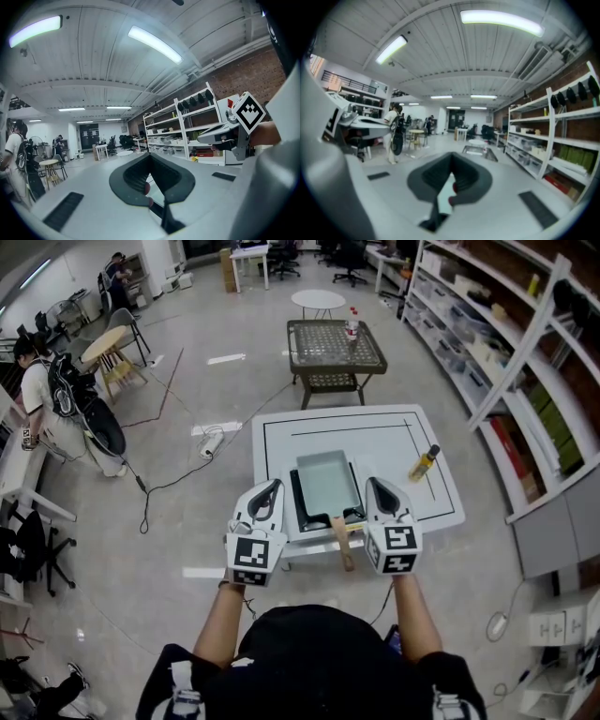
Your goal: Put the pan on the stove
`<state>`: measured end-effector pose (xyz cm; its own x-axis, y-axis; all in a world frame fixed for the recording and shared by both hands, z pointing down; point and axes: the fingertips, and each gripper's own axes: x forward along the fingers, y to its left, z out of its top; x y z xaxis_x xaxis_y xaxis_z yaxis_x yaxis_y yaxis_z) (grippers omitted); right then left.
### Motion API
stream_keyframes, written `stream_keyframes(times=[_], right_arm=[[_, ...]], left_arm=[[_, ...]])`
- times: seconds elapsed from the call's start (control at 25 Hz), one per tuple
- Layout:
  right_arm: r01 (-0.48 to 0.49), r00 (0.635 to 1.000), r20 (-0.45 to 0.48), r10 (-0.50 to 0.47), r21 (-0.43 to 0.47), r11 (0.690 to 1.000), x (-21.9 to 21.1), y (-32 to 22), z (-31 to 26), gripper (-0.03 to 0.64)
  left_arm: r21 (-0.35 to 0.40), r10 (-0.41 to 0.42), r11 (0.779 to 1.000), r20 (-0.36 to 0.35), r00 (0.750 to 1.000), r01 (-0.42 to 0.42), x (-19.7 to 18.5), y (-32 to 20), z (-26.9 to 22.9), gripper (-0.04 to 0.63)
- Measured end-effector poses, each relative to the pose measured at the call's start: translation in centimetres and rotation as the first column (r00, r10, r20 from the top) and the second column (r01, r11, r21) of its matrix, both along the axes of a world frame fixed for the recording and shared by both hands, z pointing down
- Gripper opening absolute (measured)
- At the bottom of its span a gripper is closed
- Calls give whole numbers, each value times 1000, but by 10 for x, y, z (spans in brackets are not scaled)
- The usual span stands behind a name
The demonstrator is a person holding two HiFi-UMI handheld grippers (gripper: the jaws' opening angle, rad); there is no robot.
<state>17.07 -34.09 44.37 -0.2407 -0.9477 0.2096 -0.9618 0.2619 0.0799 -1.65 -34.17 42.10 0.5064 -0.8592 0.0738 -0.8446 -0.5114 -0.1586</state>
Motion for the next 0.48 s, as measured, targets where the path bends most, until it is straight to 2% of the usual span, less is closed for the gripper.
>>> stream_keyframes(times=[0.48], right_arm=[[16,1000,-5,-16,-26,1000,-4,1,5,34]], left_arm=[[-18,-33,999,-18,999,32,-5,2,6,21]])
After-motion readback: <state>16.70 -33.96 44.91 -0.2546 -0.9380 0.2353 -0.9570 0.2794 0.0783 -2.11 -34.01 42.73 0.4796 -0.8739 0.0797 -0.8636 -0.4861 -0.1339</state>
